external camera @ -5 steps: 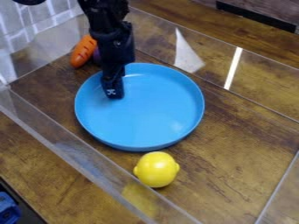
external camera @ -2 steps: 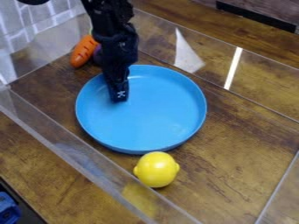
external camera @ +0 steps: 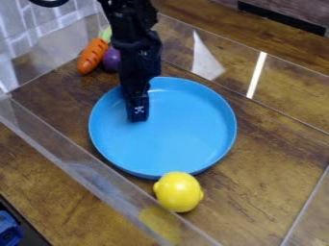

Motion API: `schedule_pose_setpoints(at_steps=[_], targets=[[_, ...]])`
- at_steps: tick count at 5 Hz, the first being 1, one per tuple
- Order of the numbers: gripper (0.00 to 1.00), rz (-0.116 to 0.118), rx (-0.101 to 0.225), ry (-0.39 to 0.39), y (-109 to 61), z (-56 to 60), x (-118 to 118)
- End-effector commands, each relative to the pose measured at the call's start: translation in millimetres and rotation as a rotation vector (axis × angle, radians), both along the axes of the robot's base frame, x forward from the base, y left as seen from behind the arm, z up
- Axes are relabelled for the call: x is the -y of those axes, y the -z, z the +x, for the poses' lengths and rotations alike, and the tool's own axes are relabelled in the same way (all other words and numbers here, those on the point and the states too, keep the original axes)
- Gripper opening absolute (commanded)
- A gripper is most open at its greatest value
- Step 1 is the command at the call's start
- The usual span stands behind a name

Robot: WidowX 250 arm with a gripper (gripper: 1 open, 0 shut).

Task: Put the purple eggplant on the blue tray

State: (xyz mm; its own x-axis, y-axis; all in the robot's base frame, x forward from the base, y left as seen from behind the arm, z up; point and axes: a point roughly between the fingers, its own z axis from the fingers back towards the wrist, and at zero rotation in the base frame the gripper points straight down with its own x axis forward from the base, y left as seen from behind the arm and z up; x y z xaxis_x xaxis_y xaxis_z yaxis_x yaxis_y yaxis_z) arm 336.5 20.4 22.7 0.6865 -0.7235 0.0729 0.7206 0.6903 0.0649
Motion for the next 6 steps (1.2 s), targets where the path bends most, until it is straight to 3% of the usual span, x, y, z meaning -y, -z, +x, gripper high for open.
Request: schedule_pose_setpoints(at_steps=[1, 2, 3, 5, 6], targets=[[1.00, 0.016, 0.023, 0.041, -5.2, -0.4, 9.4], [1.00, 0.025, 0.019, 0.053, -1.7, -3.7, 10.0], [1.00, 0.035, 0.015, 0.117, 1.9, -6.4, 0.7], [1.00, 0.060, 0.063, 0.231, 0.6, 0.6, 6.8], [1.00, 0.076, 0.082, 0.225, -5.5, 4.6, 5.4]])
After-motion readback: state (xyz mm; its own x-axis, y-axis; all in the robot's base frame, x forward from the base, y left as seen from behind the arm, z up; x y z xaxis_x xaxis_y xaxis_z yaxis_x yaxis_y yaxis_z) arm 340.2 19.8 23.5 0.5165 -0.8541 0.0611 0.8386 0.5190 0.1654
